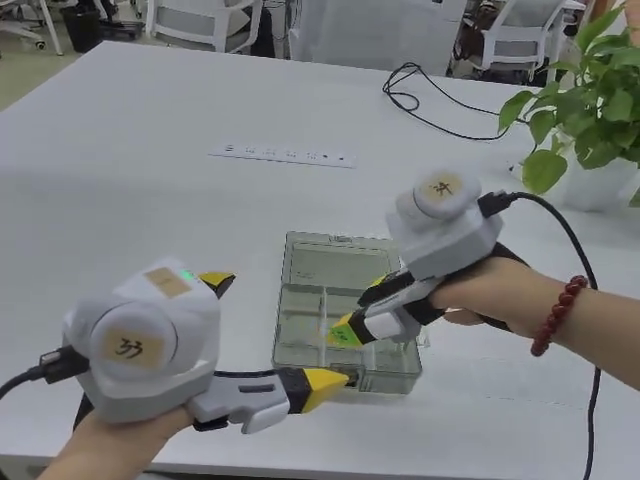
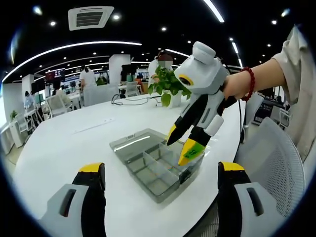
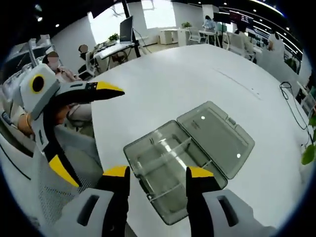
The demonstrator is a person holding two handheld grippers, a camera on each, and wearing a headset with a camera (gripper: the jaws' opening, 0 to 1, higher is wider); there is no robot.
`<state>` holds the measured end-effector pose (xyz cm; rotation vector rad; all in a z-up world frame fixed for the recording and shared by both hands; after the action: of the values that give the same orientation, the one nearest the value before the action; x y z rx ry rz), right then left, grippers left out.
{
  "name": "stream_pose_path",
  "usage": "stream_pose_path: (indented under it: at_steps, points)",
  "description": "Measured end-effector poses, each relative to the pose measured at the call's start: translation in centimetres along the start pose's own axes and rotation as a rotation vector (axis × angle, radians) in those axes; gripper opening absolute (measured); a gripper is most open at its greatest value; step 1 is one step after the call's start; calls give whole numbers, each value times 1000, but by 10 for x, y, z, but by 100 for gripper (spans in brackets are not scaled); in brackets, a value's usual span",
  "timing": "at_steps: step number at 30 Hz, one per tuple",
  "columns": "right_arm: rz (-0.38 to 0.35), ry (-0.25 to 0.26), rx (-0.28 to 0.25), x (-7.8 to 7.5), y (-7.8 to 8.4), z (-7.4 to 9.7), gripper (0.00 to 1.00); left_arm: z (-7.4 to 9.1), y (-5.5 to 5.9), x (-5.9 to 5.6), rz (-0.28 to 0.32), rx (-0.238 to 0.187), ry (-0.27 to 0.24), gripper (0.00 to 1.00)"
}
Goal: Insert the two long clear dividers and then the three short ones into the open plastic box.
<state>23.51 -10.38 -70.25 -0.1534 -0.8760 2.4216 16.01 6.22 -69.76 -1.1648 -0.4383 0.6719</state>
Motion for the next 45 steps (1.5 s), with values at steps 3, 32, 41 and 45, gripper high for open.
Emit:
stream_pose_path:
  at_steps: [3,32,41,45]
  points:
    - [64,-1,11,-4,7,5,49,0,1,0,-1,14,-1,96]
    - [223,-10,133,-59,82,37,56,1,1,3,17,13,-36,89]
    - [332,-30,181,-66,102,31,51,2,2,5,21,17,-46,87]
    - [350,-42,198,-69,106,28,48,1,2,6,22,23,-48,87]
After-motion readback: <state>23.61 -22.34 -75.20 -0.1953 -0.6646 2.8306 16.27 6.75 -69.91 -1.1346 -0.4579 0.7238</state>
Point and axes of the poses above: the centre of the closed fingertips' face, and the gripper's own axes: z roughly backward along the fingers, x roughly to its left, y roughly out of its underside, the point moved 9 cm from there along z, roughly backward along the fingers, and after that the axes turned 4 degrees about y, right-handed, at the moved point
